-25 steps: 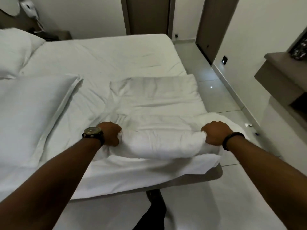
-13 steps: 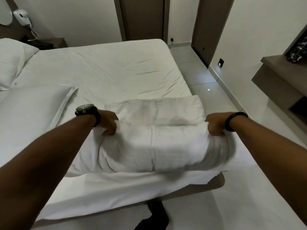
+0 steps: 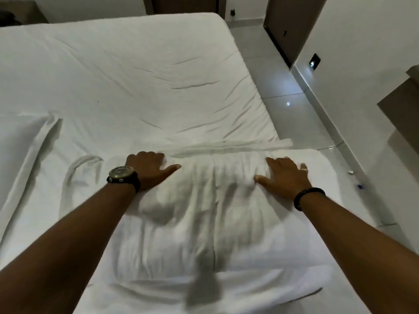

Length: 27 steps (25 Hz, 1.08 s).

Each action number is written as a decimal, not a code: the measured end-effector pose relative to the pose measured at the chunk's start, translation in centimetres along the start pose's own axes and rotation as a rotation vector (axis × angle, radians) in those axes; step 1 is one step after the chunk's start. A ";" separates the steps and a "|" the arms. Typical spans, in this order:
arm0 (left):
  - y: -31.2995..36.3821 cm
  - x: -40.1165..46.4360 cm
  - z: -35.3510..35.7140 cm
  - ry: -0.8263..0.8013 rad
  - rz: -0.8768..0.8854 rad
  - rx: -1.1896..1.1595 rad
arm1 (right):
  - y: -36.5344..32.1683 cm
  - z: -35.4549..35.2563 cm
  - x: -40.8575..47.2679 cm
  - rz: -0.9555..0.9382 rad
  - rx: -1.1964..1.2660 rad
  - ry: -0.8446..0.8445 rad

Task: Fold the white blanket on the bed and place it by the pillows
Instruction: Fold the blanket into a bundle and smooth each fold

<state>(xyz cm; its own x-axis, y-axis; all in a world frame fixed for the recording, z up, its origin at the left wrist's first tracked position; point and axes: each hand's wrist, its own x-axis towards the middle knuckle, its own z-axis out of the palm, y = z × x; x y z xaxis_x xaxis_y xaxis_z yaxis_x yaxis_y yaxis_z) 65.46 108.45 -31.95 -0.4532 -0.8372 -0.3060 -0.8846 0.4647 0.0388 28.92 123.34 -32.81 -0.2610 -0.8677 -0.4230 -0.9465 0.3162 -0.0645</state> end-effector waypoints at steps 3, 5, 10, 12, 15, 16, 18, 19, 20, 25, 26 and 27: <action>-0.5 1.4 0.1 0.053 0.135 0.049 | 0.4 1.5 2.2 -0.027 -0.043 0.146; -0.1 1.8 0.4 0.059 0.172 0.120 | 0.6 2.5 3.9 -0.084 -0.069 0.257; -0.2 4.0 0.7 -0.008 0.126 0.099 | 0.9 -0.1 7.3 -0.253 -0.093 0.412; -1.3 6.1 -1.0 0.011 0.061 0.067 | 0.9 -2.6 9.5 -0.308 -0.117 0.537; -2.5 9.2 -1.9 -0.006 -0.053 0.067 | -0.5 -5.0 12.6 -0.266 -0.119 0.625; -2.6 9.8 -1.8 -0.041 -0.127 0.065 | -1.0 -5.1 13.4 -0.199 -0.091 0.622; -2.3 10.1 -1.2 -0.055 -0.266 0.042 | -3.2 -5.3 13.7 -0.106 0.022 0.630; -1.6 9.7 -0.3 0.016 -0.264 0.044 | -5.0 -4.7 13.2 -0.106 0.129 0.637; -0.3 8.7 0.5 0.135 -0.212 0.043 | -7.1 -3.6 12.2 -0.138 0.228 0.687; 4.6 2.5 5.9 0.204 0.081 0.118 | -11.2 5.7 5.9 -0.360 0.167 0.485; 2.9 2.1 6.2 0.163 0.000 0.135 | -8.4 6.4 6.2 -0.358 0.087 0.415; 0.8 2.0 6.4 0.147 -0.117 0.144 | -4.9 6.8 6.7 -0.305 0.009 0.390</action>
<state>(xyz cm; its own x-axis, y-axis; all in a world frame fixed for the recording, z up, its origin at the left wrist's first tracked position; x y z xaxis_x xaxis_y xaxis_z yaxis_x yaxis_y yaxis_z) 64.53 108.94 -38.59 -0.3691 -0.9158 -0.1585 -0.9120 0.3897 -0.1278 33.13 118.60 -41.49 -0.0258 -0.9996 -0.0138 -0.9897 0.0275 -0.1408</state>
